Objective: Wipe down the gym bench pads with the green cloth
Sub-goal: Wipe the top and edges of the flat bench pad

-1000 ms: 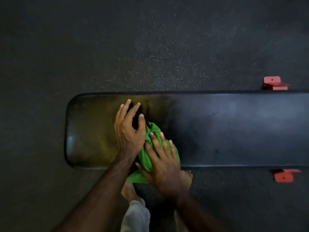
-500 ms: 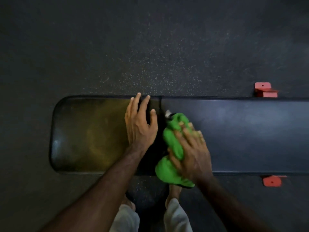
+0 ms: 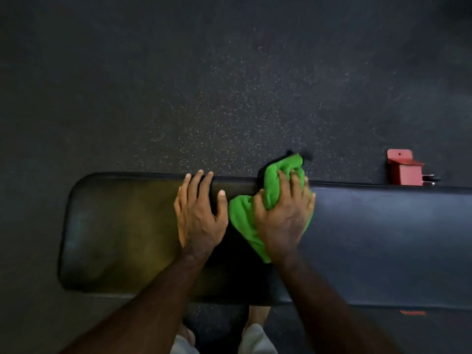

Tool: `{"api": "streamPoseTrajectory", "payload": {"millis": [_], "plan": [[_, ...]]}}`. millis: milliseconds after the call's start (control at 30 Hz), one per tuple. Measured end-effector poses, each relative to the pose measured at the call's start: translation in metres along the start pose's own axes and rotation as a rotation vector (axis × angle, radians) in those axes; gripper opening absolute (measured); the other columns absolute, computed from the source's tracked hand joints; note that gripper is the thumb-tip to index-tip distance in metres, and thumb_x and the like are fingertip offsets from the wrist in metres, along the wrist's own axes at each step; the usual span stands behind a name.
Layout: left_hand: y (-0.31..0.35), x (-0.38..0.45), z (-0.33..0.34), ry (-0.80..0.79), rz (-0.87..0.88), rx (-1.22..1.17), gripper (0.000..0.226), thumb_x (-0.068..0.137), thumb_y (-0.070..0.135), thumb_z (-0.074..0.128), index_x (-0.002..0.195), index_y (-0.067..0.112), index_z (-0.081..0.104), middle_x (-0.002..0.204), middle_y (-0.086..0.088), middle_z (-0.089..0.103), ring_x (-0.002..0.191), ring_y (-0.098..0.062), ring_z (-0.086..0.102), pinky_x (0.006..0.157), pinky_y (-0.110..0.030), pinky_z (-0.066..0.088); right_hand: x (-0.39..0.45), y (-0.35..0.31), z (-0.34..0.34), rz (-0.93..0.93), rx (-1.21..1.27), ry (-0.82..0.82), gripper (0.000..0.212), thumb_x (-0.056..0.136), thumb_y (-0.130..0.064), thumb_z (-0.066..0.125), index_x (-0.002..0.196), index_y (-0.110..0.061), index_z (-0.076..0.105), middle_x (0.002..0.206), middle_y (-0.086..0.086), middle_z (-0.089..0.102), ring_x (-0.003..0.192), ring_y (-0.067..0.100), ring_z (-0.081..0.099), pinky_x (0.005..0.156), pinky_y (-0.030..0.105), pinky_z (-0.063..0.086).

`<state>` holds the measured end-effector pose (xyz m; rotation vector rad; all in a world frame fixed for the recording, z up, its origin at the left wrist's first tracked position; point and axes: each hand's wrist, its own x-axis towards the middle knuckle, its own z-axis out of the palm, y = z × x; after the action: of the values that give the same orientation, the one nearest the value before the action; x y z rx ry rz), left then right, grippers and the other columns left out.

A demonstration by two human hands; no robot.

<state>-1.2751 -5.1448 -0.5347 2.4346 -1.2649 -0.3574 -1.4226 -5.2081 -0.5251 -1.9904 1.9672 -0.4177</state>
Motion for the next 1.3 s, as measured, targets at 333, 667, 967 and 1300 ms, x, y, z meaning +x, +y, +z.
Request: {"api": "streamPoseTrajectory", "payload": {"millis": [333,667,967,1300], "plan": [[0.004,0.0,-0.002,-0.033,-0.015,0.073,0.06,0.097,0.052,0.045,0.15,0.023,0.046,0.158,0.002,0.042,0.153,-0.023,0.026,0.117,-0.053,0.028,0.047,0.066,-0.031,-0.254,-0.035,-0.102,0.064,0.083,-0.053,0.061,0.136,-0.016,0.063,0.143,0.01,0.059,0.135,0.036,0.052,0.117,0.056,0.035],[0.008,0.002,-0.001,-0.032,-0.002,0.104,0.064,0.095,0.057,0.044,0.145,0.017,0.048,0.157,-0.003,0.042,0.152,-0.027,0.027,0.117,-0.057,0.026,0.015,0.069,-0.03,-0.745,-0.102,-0.351,0.077,0.084,-0.062,0.06,0.15,-0.025,0.05,0.165,0.007,0.036,0.156,0.034,0.025,0.123,0.057,0.026],[0.018,-0.008,0.003,-0.027,0.205,-0.011,0.058,0.098,0.042,0.051,0.15,0.017,0.048,0.161,-0.008,0.038,0.152,-0.032,0.03,0.12,-0.056,0.028,-0.072,0.058,-0.03,-0.174,-0.009,-0.171,0.084,0.081,-0.06,0.058,0.155,-0.022,0.044,0.169,0.008,0.029,0.157,0.036,0.018,0.125,0.058,0.018],[0.067,-0.05,0.025,-0.23,0.413,-0.069,0.062,0.1,0.044,0.048,0.157,0.02,0.042,0.169,-0.004,0.026,0.157,-0.024,0.019,0.124,-0.048,0.025,-0.109,0.11,-0.048,0.233,0.003,0.007,0.079,0.083,-0.055,0.058,0.152,-0.02,0.045,0.168,0.006,0.031,0.157,0.033,0.021,0.123,0.061,0.025]]}}
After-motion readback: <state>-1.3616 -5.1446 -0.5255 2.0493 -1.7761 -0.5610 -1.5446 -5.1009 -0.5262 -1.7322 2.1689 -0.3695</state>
